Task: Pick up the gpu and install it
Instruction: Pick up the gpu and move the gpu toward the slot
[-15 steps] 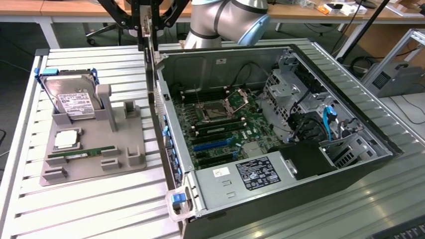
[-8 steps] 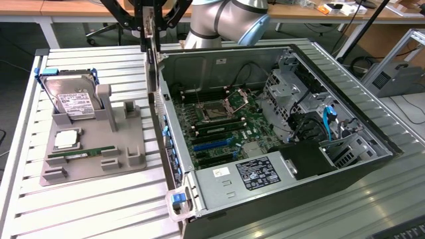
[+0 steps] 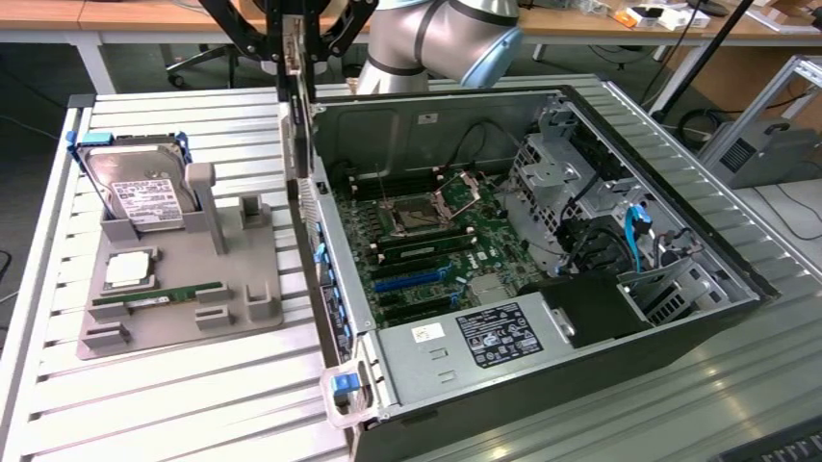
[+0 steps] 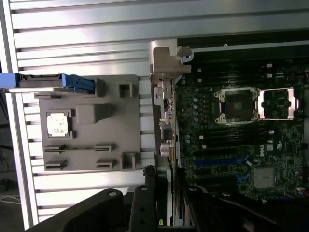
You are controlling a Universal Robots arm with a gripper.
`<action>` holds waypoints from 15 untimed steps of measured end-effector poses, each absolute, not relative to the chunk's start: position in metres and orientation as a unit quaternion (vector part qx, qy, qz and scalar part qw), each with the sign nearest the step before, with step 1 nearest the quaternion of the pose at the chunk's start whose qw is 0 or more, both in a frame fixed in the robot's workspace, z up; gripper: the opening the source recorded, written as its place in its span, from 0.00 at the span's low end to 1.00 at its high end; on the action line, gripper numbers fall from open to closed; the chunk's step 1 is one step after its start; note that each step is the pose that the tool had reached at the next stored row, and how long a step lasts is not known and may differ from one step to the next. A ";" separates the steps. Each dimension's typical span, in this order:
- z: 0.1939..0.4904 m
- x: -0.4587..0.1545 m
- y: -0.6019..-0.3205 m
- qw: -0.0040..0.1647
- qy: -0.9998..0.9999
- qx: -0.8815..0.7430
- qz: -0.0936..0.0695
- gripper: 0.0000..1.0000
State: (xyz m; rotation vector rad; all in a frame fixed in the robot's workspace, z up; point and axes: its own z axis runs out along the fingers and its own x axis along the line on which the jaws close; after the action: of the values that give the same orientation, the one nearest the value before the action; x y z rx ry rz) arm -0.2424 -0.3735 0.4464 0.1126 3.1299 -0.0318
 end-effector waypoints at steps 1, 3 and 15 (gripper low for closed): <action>0.446 -0.242 -0.374 0.005 0.999 0.036 -0.010 0.27; 0.446 -0.241 -0.374 0.005 0.999 0.036 -0.011 0.27; 0.444 -0.237 -0.374 0.005 0.999 0.036 -0.012 0.27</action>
State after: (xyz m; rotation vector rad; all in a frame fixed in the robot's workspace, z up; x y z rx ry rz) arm -0.2366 -0.3742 0.4441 0.1125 3.1297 -0.0387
